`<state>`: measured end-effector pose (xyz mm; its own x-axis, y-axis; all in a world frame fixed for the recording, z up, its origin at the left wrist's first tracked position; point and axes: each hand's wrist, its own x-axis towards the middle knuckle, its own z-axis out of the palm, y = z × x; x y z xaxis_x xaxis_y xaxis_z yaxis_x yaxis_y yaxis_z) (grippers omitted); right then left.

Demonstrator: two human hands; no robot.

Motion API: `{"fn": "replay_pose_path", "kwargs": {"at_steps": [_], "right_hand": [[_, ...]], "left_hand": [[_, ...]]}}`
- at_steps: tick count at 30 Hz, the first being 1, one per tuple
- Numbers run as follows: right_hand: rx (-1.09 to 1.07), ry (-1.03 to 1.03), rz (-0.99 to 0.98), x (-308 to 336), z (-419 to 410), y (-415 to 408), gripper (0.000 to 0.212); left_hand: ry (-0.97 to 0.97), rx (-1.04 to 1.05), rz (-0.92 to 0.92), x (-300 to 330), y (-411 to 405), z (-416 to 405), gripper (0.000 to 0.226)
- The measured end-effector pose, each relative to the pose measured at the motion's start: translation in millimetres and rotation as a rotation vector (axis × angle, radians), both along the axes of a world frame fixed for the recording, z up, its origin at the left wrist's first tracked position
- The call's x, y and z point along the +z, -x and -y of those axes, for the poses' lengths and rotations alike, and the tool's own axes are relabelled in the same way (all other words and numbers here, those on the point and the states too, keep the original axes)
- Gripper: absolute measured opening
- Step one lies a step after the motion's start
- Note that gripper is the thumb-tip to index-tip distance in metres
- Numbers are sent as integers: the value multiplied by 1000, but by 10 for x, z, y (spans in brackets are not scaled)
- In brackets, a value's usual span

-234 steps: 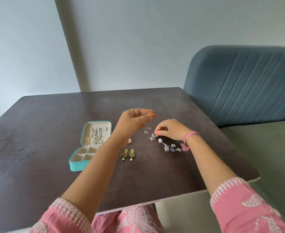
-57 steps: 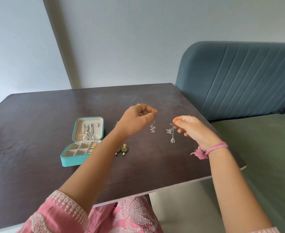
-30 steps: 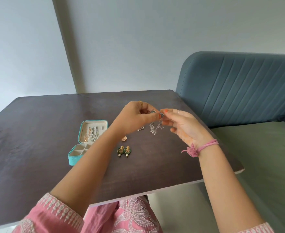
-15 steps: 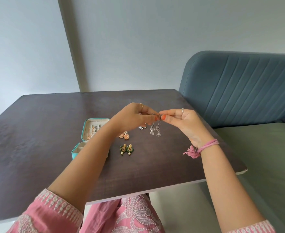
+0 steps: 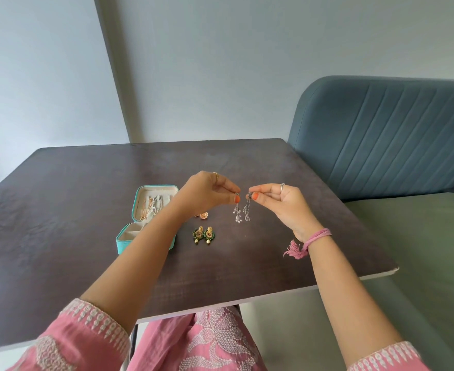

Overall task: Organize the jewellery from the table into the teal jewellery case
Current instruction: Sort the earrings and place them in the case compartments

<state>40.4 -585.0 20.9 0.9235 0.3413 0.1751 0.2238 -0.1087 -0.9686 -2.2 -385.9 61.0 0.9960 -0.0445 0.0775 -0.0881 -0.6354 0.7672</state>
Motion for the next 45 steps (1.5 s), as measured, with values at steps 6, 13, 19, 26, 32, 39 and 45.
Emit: {"fn": "replay_pose_path", "kwargs": {"at_steps": [6, 13, 19, 26, 32, 39, 45], "right_hand": [[15, 39, 5, -153, -46, -14, 12], [27, 98, -1, -280, -64, -36, 11], [19, 180, -5, -383, -72, -108, 9], [8, 320, -14, -491, -139, -218, 8], [6, 420, -78, -547, -192, -273, 7], [-48, 480, -90, -593, -239, -294, 19], [-59, 478, -97, -604, -240, -281, 11]], "left_hand": [[-116, 15, -13, -102, -26, 70, 13], [-152, -11, -52, -230, -83, 107, 15], [-218, 16, -88, -344, -174, 93, 15], [-341, 15, -157, -411, -287, 133, 16], [-390, -10, -187, -410, -344, 153, 20], [-395, -26, -201, -429, -370, 125, 20], [-369, 9, -170, -440, -357, 71, 21]]}}
